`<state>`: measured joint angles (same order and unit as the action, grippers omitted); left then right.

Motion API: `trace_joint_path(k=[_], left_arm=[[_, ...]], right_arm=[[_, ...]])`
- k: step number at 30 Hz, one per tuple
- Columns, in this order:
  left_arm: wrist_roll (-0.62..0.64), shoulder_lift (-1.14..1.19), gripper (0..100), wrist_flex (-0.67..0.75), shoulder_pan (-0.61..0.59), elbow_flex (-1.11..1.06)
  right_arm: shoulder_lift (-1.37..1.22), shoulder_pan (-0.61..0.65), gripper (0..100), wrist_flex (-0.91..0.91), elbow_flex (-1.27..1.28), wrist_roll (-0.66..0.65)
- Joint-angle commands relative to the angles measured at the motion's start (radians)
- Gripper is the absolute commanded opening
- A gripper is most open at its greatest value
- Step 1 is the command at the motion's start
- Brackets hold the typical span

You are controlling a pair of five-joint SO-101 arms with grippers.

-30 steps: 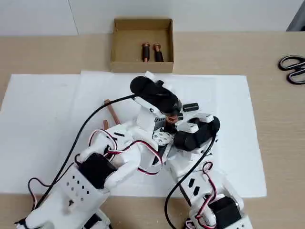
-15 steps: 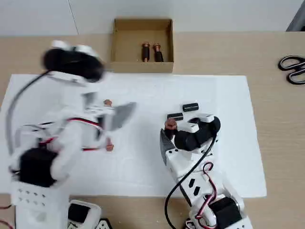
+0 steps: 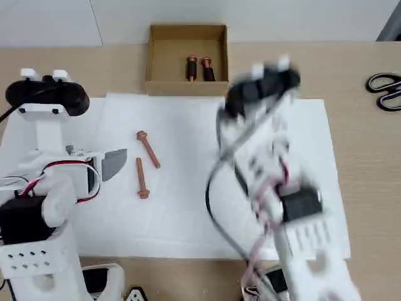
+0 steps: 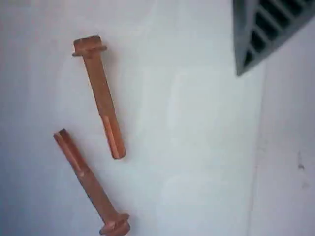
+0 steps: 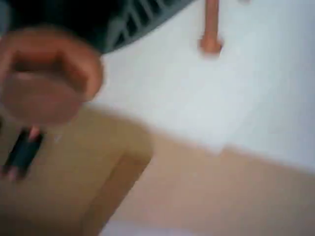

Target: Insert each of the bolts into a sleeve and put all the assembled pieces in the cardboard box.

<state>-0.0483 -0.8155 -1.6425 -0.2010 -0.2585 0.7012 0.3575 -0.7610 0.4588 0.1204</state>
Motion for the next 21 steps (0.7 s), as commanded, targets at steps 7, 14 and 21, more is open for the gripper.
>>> trace_joint_path(k=[7,14,21], left_arm=[[-0.011,-0.017,34,-0.063,-0.006,0.038],[-0.011,-0.017,34,-0.087,-0.006,0.038],[-0.011,-0.017,34,-0.087,-0.006,0.036]], right_arm=[[-0.855,-0.045,0.4,0.332,-0.692,-0.012],[-1.313,-0.050,0.4,0.487,-1.030,-0.009],[-1.595,-0.050,0.9,0.487,-1.264,-0.012]])
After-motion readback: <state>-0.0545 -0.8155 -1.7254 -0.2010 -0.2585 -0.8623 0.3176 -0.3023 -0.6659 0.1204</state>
